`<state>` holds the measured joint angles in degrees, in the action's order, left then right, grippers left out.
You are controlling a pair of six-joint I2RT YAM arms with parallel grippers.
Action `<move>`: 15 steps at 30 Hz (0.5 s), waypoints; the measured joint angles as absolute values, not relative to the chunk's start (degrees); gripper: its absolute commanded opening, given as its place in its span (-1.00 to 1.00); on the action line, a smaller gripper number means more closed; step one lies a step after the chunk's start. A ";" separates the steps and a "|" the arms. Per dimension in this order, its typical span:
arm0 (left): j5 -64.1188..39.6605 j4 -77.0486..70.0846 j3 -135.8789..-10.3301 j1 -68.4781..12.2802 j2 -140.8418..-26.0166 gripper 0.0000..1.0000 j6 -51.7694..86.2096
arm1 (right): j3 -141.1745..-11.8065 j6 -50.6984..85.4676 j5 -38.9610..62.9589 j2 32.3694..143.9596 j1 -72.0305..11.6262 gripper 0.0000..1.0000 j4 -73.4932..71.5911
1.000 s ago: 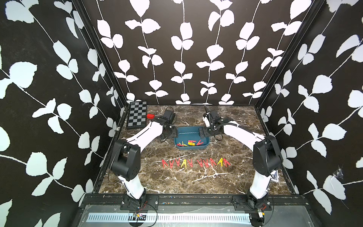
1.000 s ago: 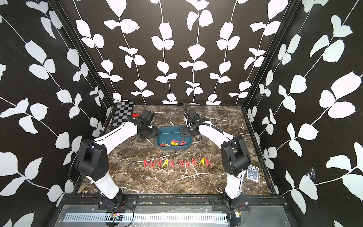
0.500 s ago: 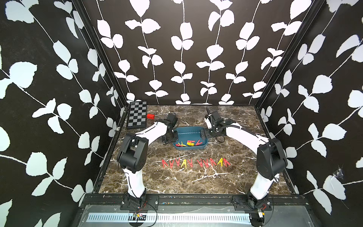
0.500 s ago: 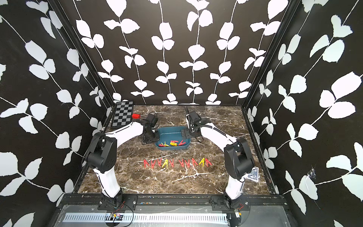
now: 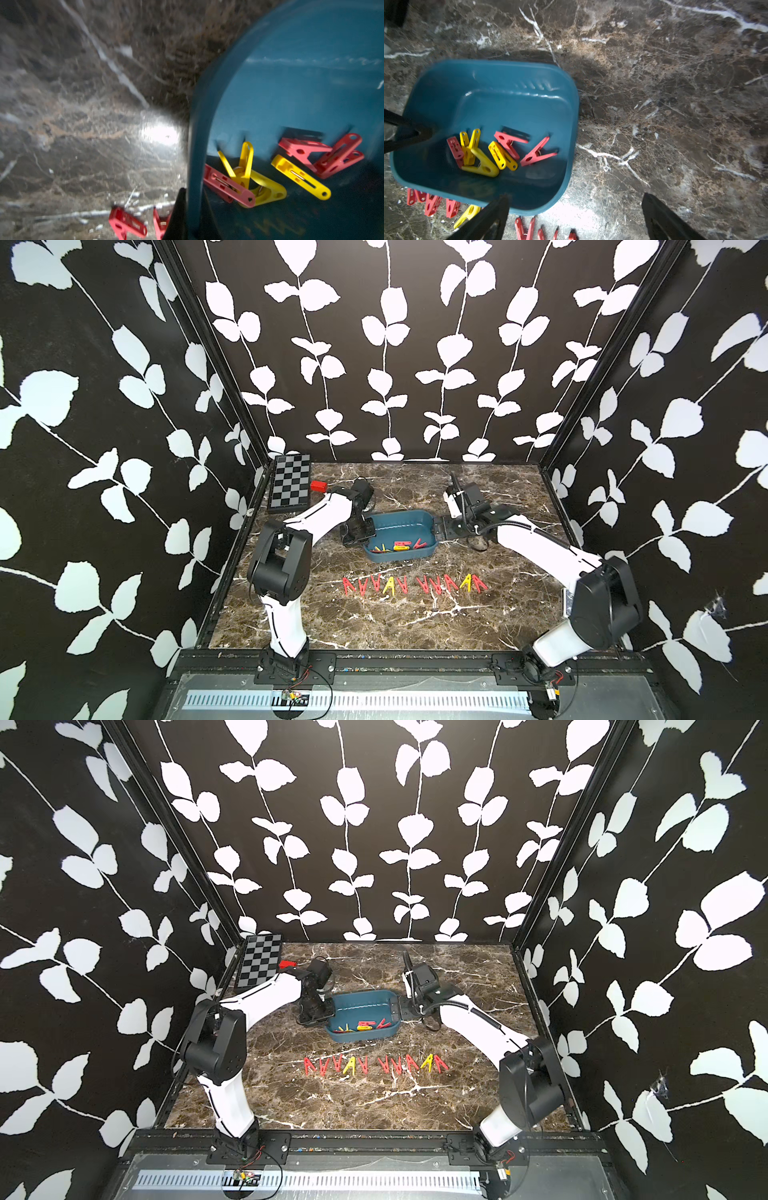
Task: Take the clothespins out of the storage box
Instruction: Adjust the storage box at the center of the board.
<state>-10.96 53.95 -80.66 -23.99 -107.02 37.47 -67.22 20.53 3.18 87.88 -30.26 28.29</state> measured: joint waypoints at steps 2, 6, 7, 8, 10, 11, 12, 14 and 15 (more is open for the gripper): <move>-13.87 55.53 -80.68 -22.85 -107.02 -1.00 38.28 | -66.50 20.88 2.81 86.32 -30.26 0.98 27.68; -20.51 57.74 -80.75 -20.93 -107.02 -1.00 40.12 | -65.19 21.54 2.11 83.77 -30.24 0.98 26.28; -22.06 57.93 -80.73 -20.60 -107.02 -1.00 40.66 | -64.75 21.69 2.02 83.26 -30.26 0.98 25.91; -23.38 58.00 -80.68 -20.40 -107.02 -1.00 41.32 | -64.42 21.89 1.93 82.89 -30.26 0.98 25.71; -26.02 57.67 -80.18 -20.32 -106.94 -1.00 42.98 | -63.64 22.15 1.83 82.19 -30.26 0.98 25.41; -27.22 57.28 -79.77 -20.32 -106.87 -1.00 43.77 | -63.26 22.37 1.74 81.93 -30.26 0.98 25.23; -28.34 56.95 -79.33 -20.32 -106.83 -1.00 44.53 | -62.96 22.52 1.69 81.71 -30.26 0.98 25.10; -29.50 56.86 -79.18 -20.32 -106.83 -1.00 45.43 | -62.70 22.72 1.67 81.54 -30.24 0.98 24.95; -29.63 56.88 -79.18 -20.34 -106.80 -1.00 45.54 | -62.48 22.79 1.65 81.43 -30.24 0.98 24.71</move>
